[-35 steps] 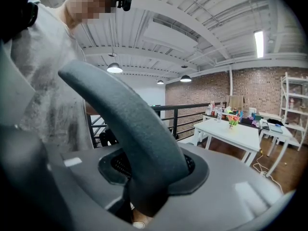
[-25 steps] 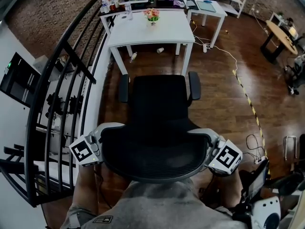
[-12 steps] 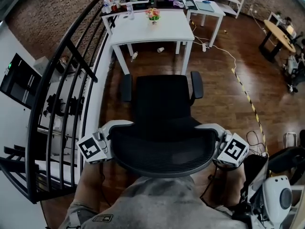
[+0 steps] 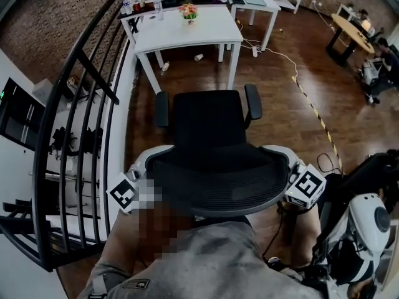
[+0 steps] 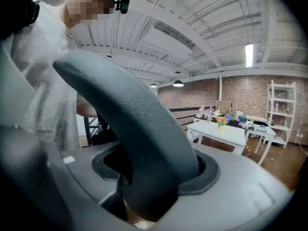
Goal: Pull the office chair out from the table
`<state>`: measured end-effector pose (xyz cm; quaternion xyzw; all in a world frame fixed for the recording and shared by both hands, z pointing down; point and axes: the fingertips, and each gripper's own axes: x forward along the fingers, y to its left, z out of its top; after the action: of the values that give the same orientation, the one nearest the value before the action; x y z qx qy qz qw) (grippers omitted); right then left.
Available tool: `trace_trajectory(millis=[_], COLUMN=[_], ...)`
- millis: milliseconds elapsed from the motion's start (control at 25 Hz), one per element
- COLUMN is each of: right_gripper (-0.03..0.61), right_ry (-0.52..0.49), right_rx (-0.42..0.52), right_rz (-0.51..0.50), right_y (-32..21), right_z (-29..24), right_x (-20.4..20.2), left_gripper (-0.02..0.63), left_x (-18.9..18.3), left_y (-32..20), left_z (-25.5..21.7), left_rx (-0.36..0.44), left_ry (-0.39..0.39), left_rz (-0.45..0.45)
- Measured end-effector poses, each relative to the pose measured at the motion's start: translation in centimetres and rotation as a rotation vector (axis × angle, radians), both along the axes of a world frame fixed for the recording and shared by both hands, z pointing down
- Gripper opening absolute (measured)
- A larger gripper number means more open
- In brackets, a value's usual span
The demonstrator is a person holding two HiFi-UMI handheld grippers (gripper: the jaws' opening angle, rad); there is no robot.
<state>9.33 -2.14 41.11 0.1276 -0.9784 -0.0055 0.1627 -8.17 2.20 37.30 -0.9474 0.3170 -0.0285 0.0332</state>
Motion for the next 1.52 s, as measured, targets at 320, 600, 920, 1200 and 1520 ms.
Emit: trace_trajectory(millis=[320,600,920,1200,1520], right_gripper=[0.357,0.356,0.269,0.123,0.006], right_ry=[-0.061,-0.078,-0.070,-0.086,-0.092], right_rx=[0.075,0.075,0.027,0.014,-0.021], right_rz=[0.175,0.164,0.046,-0.132,-0.204], right_y=[0.0,2.2,8.1,15.3,21.7], right_z=[-1.3,-1.0,0.8,0.6,1.6], right_x=[2.1,5.1,7.6,7.1,6.3], left_gripper=[0.360,0.366,0.201,0.013,0.003], left_x=[-1.3,-4.0,3.1,13.1,17.9], left_y=[0.1,3.6,10.9,15.8,20.2], left_z=[-0.5,0.1,2.5,2.0,3.1], left_rx=[0.049,0.052,-0.016,-0.035,-0.080], left_ry=[0.041,0.116,0.129,0.092,0.083], left_rz=[-0.203,-0.467,-0.464,-0.323,-0.189])
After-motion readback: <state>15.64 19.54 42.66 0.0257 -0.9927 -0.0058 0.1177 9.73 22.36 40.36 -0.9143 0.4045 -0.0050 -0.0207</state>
